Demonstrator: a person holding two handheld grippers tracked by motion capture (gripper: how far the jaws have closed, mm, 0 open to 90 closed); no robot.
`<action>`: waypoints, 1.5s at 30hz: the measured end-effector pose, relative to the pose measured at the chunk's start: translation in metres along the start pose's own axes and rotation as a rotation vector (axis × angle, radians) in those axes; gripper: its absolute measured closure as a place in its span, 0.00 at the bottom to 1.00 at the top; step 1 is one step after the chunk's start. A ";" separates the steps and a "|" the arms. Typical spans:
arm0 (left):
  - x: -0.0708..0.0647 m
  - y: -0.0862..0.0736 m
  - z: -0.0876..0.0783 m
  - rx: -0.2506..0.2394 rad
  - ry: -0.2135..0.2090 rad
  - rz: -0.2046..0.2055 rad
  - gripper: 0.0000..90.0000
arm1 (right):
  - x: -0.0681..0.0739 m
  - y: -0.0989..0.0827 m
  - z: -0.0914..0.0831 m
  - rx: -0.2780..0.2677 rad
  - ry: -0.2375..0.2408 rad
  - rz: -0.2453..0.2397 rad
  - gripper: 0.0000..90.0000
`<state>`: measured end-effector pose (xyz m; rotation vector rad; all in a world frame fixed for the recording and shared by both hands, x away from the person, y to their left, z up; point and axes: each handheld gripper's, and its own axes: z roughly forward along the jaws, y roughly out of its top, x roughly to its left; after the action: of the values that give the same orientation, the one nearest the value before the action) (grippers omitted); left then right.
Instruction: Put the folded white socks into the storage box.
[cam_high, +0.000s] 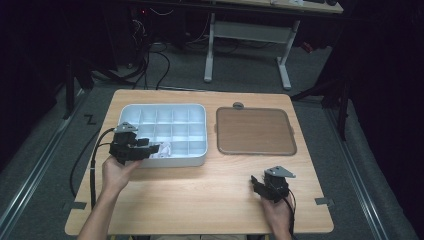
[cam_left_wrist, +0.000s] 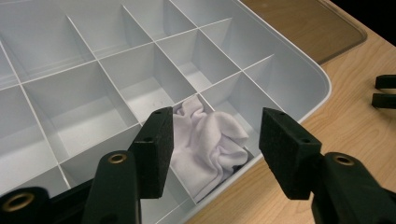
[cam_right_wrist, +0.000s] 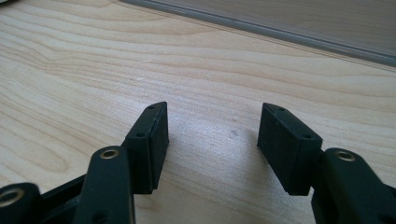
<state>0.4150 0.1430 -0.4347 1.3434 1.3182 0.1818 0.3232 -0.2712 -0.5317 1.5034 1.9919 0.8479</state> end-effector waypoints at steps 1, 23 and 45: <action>-0.001 0.000 -0.001 0.003 -0.003 0.002 0.51 | 0.000 0.000 0.000 0.000 0.000 0.000 0.49; 0.006 -0.008 -0.028 -0.026 -0.019 -0.018 0.49 | -0.001 0.000 0.000 -0.003 0.008 0.005 0.49; 0.013 -0.026 -0.046 -0.044 -0.010 -0.053 0.48 | -0.001 0.000 0.000 -0.001 0.004 0.003 0.49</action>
<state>0.3703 0.1716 -0.4480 1.2693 1.3333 0.1665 0.3233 -0.2717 -0.5317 1.5058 1.9918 0.8536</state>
